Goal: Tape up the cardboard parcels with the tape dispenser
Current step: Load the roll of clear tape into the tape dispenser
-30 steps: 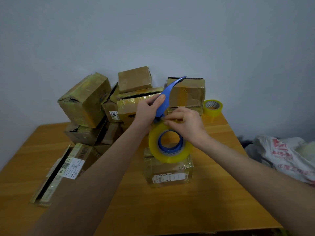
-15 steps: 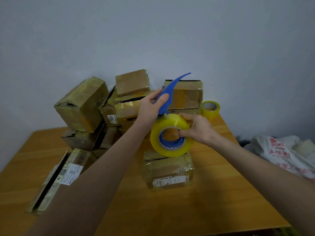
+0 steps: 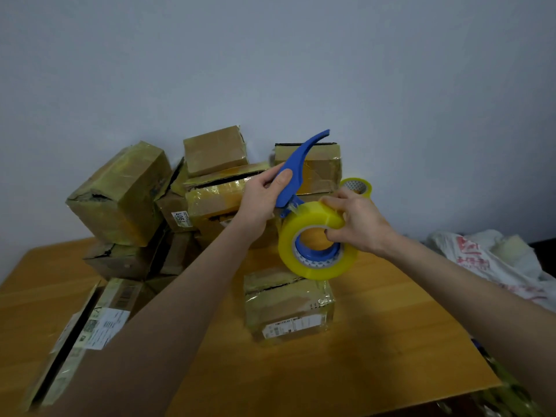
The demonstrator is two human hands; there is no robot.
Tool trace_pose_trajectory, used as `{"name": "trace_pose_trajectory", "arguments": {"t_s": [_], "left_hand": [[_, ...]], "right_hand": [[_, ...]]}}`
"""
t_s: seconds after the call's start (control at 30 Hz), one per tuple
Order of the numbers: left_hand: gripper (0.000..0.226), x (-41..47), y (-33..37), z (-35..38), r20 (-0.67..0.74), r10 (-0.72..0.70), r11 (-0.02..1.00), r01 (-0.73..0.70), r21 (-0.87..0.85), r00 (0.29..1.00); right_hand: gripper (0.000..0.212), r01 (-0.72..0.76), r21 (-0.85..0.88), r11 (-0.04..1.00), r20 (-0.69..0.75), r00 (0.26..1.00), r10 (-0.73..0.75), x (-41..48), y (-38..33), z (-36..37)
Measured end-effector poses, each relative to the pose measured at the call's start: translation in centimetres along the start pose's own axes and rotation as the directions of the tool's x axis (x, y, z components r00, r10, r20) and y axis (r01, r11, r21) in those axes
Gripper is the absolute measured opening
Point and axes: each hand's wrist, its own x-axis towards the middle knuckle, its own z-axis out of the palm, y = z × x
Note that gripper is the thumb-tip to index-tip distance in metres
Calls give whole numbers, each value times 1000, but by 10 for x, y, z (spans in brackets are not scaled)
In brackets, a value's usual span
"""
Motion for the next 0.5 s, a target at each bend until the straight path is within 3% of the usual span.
{"name": "trace_pose_trajectory", "arguments": {"t_s": [0.13,0.3,0.37,0.5], "left_hand": [[42,-1,1,2,-17,-5,999,4,-37,1000],[42,-1,7,4,-44,37,998,-39,-41,998],[43,-3,6,10,-42,39,999,-39,-12,998],[45,-8,2,16,-71,11,1000,-11,-9,997]], "right_hand": [[69,-23,43,999,-2,1000,23,-2,-5,-3],[96,-117,101,988,58,992,111,-2,-28,-8],[85,-105,104,989,53,994,100,4,-38,-9],[37,-181,105,978,29,983,179,12,-46,1]]}}
